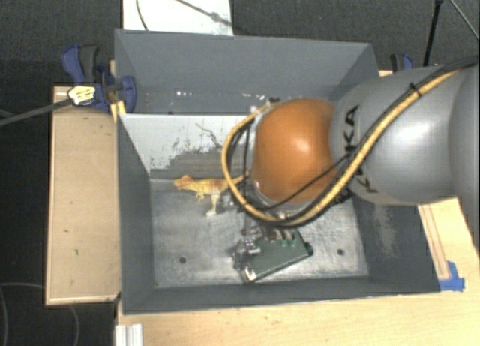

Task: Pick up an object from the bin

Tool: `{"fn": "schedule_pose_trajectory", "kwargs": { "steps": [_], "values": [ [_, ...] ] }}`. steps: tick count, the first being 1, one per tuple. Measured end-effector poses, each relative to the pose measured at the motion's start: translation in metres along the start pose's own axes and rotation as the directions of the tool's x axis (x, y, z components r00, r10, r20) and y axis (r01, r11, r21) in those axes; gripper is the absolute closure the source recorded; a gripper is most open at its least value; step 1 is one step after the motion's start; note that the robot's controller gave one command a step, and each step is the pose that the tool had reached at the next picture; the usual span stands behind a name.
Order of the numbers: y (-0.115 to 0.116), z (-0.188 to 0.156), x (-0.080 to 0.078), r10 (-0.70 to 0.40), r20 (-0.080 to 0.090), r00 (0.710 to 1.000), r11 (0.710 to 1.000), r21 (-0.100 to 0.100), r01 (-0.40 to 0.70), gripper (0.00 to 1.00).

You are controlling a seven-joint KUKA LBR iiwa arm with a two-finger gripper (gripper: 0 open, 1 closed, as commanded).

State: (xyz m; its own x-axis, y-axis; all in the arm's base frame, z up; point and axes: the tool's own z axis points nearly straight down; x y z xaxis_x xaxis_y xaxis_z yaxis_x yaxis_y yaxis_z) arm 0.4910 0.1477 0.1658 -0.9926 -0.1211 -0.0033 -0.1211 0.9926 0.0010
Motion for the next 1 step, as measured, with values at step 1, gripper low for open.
{"fn": "schedule_pose_trajectory", "kwargs": {
  "steps": [1],
  "values": [
    [-0.0295,0.0111,-0.0002,-0.361,-0.002,0.933,0.933,0.001,0.361,0.00]
  ]
}}
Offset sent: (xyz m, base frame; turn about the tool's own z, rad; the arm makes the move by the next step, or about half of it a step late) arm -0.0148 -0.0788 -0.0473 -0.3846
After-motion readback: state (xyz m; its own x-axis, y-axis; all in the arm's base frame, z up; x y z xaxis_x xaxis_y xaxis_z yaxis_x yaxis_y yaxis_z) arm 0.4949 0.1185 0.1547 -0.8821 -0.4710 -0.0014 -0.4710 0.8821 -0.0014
